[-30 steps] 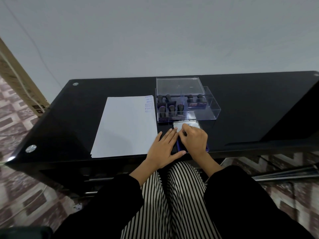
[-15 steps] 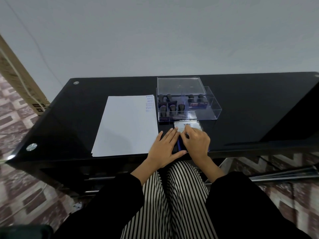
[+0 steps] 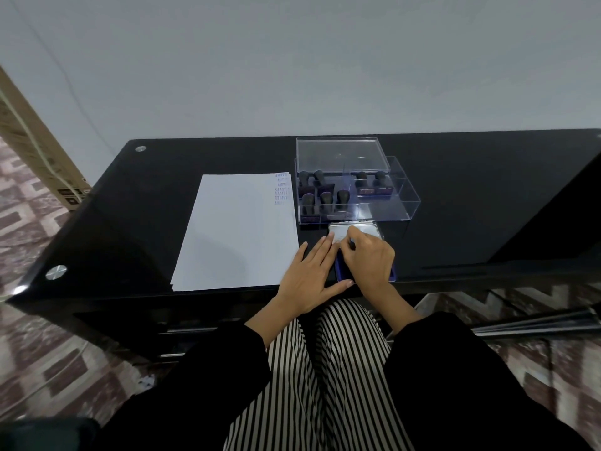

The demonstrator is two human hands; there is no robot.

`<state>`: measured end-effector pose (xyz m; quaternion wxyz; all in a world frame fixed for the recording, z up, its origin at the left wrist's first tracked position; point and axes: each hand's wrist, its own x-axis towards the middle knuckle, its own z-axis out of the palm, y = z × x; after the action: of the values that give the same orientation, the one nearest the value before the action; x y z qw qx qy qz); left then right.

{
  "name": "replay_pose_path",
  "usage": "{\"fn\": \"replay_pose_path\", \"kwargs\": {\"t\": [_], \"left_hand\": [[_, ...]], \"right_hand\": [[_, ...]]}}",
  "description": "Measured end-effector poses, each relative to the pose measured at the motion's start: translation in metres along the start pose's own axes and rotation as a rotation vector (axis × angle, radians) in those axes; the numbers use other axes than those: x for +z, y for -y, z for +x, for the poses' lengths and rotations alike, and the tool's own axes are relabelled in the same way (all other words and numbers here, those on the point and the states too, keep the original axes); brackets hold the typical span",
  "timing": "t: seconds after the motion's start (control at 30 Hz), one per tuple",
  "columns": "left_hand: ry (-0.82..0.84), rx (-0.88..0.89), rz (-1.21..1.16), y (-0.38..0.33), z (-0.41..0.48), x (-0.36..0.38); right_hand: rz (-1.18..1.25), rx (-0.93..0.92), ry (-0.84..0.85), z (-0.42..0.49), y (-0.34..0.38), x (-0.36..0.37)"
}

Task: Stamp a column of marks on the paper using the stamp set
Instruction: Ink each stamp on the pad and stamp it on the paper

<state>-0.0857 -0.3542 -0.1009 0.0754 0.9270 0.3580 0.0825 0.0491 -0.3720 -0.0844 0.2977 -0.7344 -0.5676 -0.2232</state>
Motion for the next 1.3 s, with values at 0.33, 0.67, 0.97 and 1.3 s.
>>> {"fn": "replay_pose_path", "kwargs": {"t": [0.33,0.67,0.97,1.3], "left_hand": [[0.019,-0.015,0.032,0.000,0.001,0.001],[0.011,-0.014,0.038,0.000,0.001,0.002],[0.002,0.003,0.021,0.002,0.001,0.003],[-0.011,-0.003,0.025,0.003,0.000,0.005]], "right_hand": [[0.055,-0.038,-0.112,-0.003,-0.001,-0.002],[0.064,-0.022,-0.159,-0.012,-0.003,-0.006],[0.070,0.055,0.053,0.005,-0.001,0.003],[0.086,-0.024,-0.110,-0.007,-0.001,-0.006]]}}
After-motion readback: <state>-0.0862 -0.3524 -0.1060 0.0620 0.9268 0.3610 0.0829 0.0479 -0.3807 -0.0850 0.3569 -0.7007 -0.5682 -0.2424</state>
